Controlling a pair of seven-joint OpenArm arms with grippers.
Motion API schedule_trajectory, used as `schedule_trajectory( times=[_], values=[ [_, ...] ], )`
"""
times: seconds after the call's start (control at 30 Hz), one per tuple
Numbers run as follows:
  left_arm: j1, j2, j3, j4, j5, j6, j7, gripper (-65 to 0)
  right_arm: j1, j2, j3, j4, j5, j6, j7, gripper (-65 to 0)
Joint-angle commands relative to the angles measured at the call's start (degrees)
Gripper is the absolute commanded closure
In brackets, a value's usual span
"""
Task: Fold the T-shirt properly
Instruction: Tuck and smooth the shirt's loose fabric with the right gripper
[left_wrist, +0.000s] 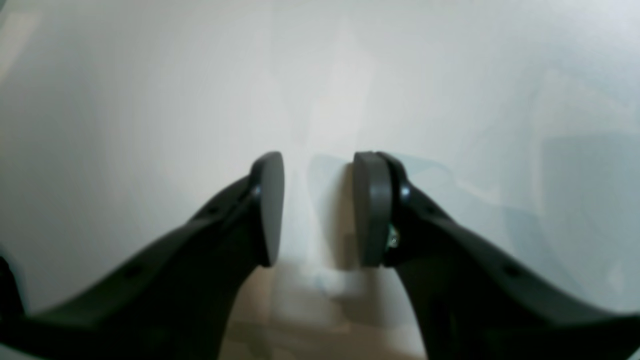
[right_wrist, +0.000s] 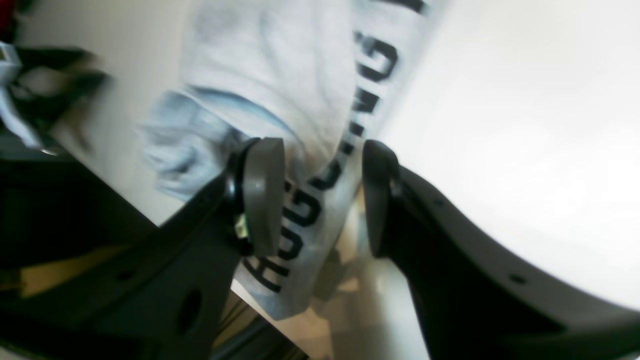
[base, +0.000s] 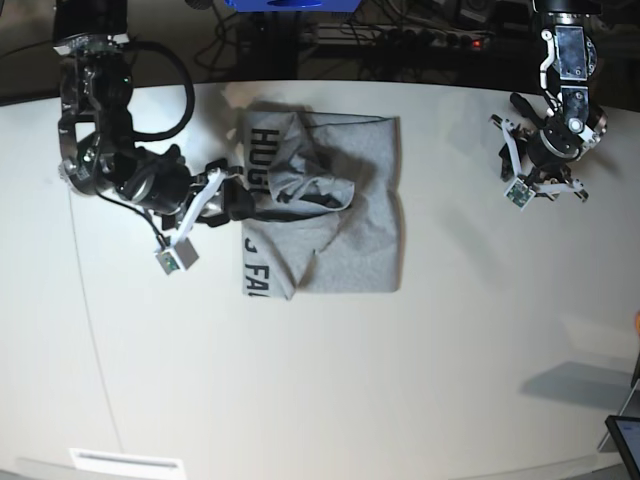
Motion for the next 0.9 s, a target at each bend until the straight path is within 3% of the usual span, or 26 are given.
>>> schedule_trajectory(
  times=[0.0, 0.4, 0.47, 0.6, 0.87],
  values=[
    [0.8, -0.6, 0.1, -0.5, 1.9, -1.1, 3.9, -23.2, 0.8, -0.2, -0.7, 0.3, 0.3, 0.4, 1.0, -25.2],
    [0.5, -0.6, 0.1, -0.6, 1.9, -1.1, 3.9, -23.2, 0.8, -0.4, -4.0, -0.4, -0.4, 0.5, 2.7, -23.4],
    [0.5, -0.6, 0.1, -0.6, 1.9, -1.1, 3.9, -23.2, 0.8, -0.5, -4.0, -0.4, -0.4, 0.5, 2.6, -18.3],
    [0.5, -0.5, 0.1, -0.6, 1.9, -1.1, 3.9, -23.2, 0.9, -1.4, -4.0, -0.4, -0.4, 0.5, 2.5, 0.0],
    [0.4, -0.4, 0.3, -0.6, 1.9, -1.1, 3.9, -23.2, 1.7, -2.5, -6.9, -0.4, -0.4, 0.4, 2.5, 0.0]
  ],
)
